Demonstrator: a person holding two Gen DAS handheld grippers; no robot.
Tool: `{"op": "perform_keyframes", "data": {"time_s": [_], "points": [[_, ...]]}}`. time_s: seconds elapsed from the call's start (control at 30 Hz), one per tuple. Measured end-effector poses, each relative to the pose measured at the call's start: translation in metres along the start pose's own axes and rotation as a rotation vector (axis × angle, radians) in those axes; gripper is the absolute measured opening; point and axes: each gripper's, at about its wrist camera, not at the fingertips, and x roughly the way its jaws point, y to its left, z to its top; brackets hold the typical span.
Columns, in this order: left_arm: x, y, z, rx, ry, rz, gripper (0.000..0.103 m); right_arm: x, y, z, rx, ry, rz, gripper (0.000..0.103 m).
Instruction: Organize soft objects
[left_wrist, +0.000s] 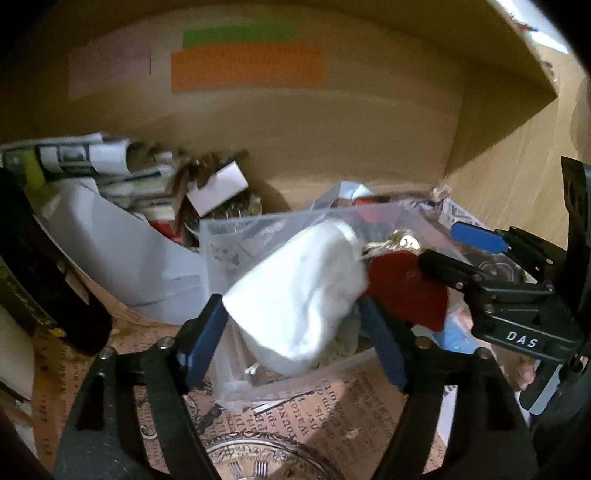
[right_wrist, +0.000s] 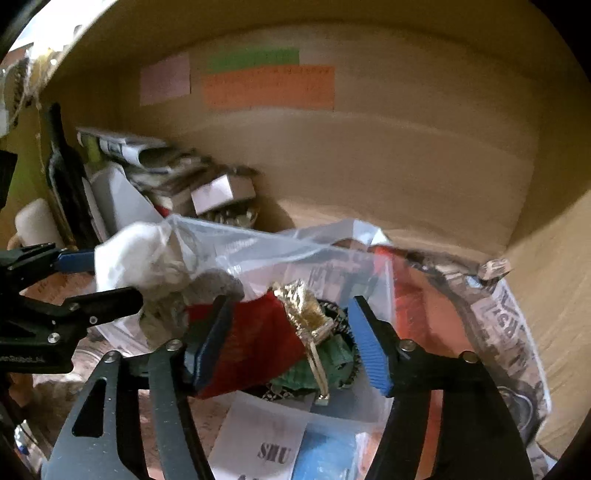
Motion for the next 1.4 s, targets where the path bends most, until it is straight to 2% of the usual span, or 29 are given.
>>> {"op": "perform_keyframes", "data": {"time_s": [0.13, 0.33, 0.5, 0.63, 0.73, 0.87, 1.4], "points": [[-0.024, -0.004, 0.005, 0.006, -0.071, 0.012, 0.084, -0.026, 0.002, 0.007, -0.004, -0.068, -0.011, 0.067], [-0.07, -0.011, 0.013, -0.001, -0.223, 0.054, 0.084, -0.069, 0.004, 0.016, 0.012, -0.191, -0.006, 0.069], [-0.108, -0.019, 0.015, -0.01, -0.347, 0.079, 0.09, -0.106, 0.005, 0.018, 0.031, -0.294, 0.008, 0.076], [-0.13, -0.024, 0.015, -0.02, -0.409, 0.075, 0.094, -0.129, 0.006, 0.018, 0.042, -0.361, 0.026, 0.083], [-0.135, -0.027, 0.015, -0.024, -0.432, 0.076, 0.095, -0.142, 0.009, 0.017, 0.037, -0.4, 0.026, 0.087], [-0.143, -0.035, 0.011, -0.014, -0.454, 0.084, 0.1, -0.152, 0.012, 0.014, 0.033, -0.433, 0.029, 0.102], [-0.153, -0.046, 0.007, -0.002, -0.463, 0.082, 0.103, -0.159, 0.012, 0.009, 0.059, -0.442, 0.041, 0.103]]}}
